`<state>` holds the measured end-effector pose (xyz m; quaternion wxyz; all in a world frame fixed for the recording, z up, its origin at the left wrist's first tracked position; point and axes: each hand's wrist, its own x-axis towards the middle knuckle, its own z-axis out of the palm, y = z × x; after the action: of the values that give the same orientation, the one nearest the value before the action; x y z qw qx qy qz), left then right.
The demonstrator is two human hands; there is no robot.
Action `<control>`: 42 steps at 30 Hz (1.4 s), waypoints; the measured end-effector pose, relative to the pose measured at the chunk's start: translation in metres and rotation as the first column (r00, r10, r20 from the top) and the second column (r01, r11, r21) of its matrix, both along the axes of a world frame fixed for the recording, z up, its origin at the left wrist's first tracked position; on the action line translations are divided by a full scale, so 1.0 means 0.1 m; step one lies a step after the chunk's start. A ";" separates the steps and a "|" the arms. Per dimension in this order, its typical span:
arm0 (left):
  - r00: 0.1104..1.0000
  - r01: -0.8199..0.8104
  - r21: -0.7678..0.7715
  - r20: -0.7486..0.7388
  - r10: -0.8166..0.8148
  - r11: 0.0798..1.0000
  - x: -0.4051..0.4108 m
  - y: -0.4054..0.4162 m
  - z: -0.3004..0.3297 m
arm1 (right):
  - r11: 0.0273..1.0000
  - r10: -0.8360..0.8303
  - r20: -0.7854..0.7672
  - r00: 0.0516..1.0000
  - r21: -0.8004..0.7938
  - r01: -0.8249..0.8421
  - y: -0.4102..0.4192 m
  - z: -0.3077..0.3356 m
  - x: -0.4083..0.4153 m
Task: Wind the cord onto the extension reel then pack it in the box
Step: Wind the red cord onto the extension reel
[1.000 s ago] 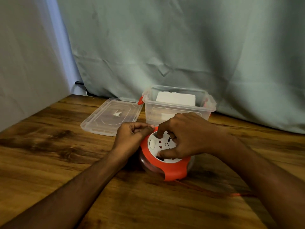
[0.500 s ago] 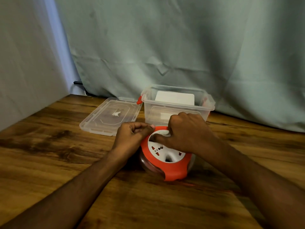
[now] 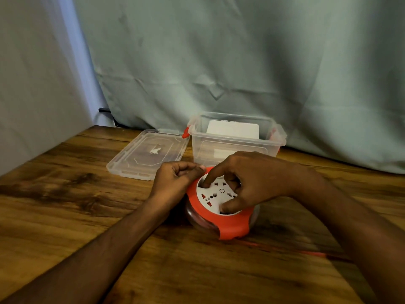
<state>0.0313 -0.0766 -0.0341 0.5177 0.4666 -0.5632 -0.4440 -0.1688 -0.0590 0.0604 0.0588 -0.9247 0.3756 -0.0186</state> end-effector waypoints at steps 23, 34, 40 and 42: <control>1.000 -0.009 0.001 0.027 0.009 1.000 -0.01 -0.02 -0.03 | 0.851 -0.315 0.114 0.942 -0.404 0.334 -0.04 -0.31 0.15; 0.999 0.001 -0.008 0.039 -0.001 1.000 -0.01 0.00 0.00 | 0.970 -0.099 0.016 0.995 -0.222 0.100 -0.02 -0.01 0.04; 1.000 0.000 -0.007 0.026 0.000 1.000 0.00 0.01 0.00 | 0.998 -0.018 -0.017 1.000 0.067 0.019 0.04 0.06 -0.03; 1.000 -0.008 -0.002 0.020 0.008 1.000 0.00 0.01 0.00 | 0.997 -0.036 -0.040 0.999 0.067 0.039 0.04 0.06 -0.03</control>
<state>0.0308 -0.0760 -0.0344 0.5142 0.4725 -0.5671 -0.4367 -0.1720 -0.0553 0.0659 0.0823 -0.9153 0.3942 0.0109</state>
